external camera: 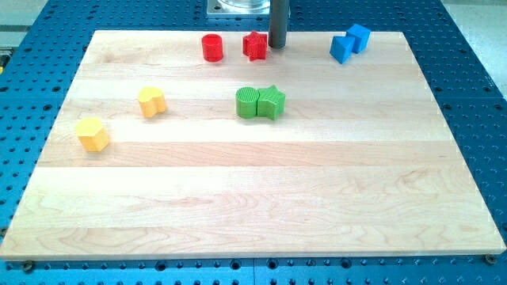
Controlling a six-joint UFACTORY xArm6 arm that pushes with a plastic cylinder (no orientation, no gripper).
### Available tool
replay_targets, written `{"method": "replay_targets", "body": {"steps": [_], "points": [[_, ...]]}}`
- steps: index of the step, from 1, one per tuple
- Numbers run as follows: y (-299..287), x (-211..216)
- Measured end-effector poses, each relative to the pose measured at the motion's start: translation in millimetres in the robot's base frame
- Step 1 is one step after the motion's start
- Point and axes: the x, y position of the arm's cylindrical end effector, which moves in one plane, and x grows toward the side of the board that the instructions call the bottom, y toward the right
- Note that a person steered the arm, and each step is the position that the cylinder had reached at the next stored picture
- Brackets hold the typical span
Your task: Place your arm at the top right corner of the board
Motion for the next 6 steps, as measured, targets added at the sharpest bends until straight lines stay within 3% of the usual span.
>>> {"method": "replay_targets", "body": {"steps": [2, 4, 5, 6], "points": [[-33, 26], [74, 85], [188, 70], [249, 7]]}}
